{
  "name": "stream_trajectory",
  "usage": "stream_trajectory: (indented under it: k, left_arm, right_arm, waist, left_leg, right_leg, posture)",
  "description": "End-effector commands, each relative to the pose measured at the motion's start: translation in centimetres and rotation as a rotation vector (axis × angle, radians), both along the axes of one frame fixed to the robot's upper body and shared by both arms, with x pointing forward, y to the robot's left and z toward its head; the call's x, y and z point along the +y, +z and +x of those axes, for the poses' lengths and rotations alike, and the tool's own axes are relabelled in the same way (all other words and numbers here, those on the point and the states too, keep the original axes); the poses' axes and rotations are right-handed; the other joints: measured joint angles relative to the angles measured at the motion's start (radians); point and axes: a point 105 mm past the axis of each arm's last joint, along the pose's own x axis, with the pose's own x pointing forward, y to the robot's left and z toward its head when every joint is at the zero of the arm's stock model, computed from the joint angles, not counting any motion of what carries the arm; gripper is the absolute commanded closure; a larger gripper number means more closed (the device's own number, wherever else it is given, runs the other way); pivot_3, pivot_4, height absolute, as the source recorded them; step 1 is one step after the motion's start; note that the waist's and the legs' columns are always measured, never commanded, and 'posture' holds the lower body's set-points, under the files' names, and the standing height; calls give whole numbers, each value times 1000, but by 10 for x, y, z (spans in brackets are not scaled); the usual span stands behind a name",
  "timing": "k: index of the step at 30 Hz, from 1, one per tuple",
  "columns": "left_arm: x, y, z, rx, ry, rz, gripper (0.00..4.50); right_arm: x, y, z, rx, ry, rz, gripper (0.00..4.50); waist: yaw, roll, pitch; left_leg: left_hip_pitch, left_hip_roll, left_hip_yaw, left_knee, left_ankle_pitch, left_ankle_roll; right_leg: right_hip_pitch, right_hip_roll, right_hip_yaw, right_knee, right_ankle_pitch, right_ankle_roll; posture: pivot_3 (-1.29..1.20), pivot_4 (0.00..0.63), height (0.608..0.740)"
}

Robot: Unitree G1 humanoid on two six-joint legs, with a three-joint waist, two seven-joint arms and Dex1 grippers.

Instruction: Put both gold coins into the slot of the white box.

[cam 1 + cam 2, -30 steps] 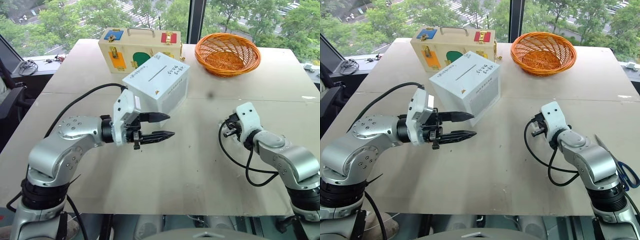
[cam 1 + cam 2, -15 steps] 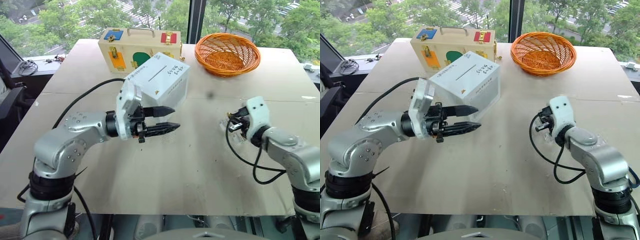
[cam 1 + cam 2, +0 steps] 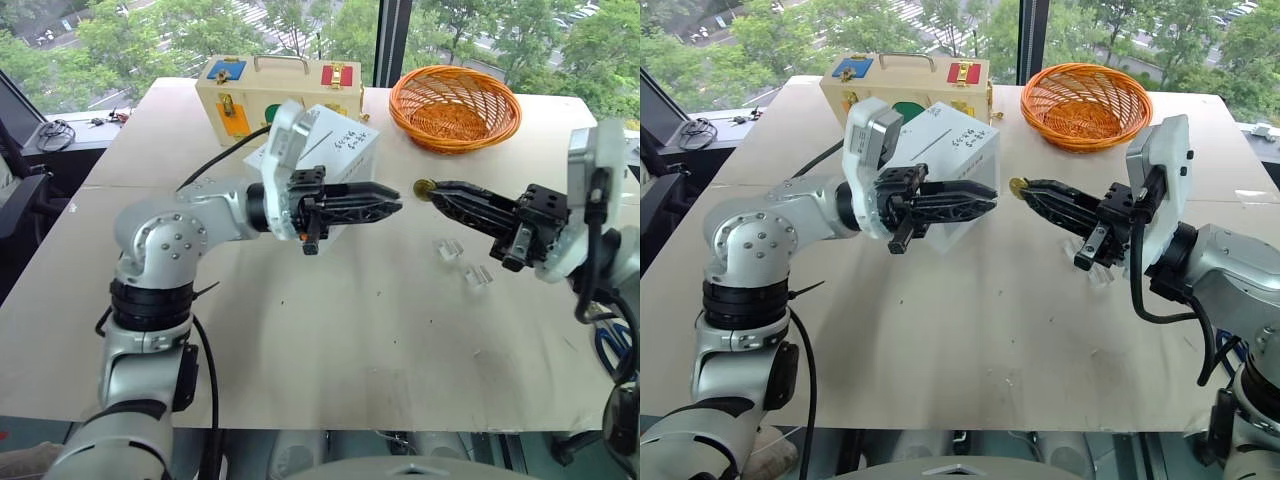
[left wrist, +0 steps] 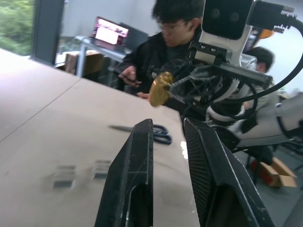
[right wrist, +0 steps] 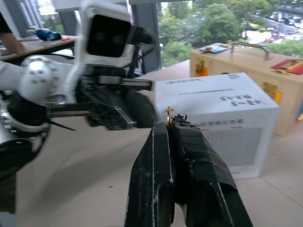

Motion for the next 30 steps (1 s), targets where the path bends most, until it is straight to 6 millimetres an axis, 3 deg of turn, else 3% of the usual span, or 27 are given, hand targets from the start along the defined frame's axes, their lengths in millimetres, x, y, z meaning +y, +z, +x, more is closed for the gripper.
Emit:
stream_trajectory:
  k: [1, 10, 14, 24, 27, 30]
  left_arm:
    - [-6, 9, -4, -30, -50, -12, 3602]
    - [-10, 15, -6, -38, -96, -18, 3602]
    - [-11, 17, -7, -37, -105, -29, 4411]
    - [-1, 21, -6, -31, -63, -46, 4411]
    - [12, 26, 0, -23, 6, -51, 4500]
    - [26, 34, 6, -21, 89, -54, 4500]
  right_arm:
    - [6, 13, -13, -38, 44, 28, 4500]
    - [12, 14, -18, -21, 57, 30, 4500]
    - [14, 13, -19, -16, 63, 29, 4500]
    - [12, 14, -21, -45, 64, 26, 4500]
    - [3, 16, -19, -71, 29, 22, 3636]
    - [-10, 12, -16, -105, -30, -45, 2362]
  waist:
    - [0, 0, 0]
    - [0, 0, 0]
    - [1, 0, 0]
    - [1, 0, 0]
    - [1, 0, 0]
    - [0, 0, 0]
  left_leg:
    - [0, 0, 0, 0, 0, 0]
    - [0, 0, 0, 0, 0, 0]
    - [0, 1, 0, 0, 0, 0]
    - [0, 1, 0, 0, 0, 0]
    - [0, 1, 0, 0, 0, 0]
    - [0, 1, 0, 0, 0, 0]
  right_leg:
    - [0, 0, 0, 0, 0, 0]
    - [0, 0, 0, 0, 0, 0]
    - [0, 0, 0, 0, 0, 0]
    - [0, 0, 0, 0, 0, 0]
    - [0, 0, 0, 0, 0, 0]
    - [0, 0, 0, 0, 0, 0]
  posture:
    - [0, 150, 740]
    - [0, 150, 740]
    - [0, 150, 740]
    - [0, 150, 740]
    - [0, 150, 740]
    - [0, 150, 740]
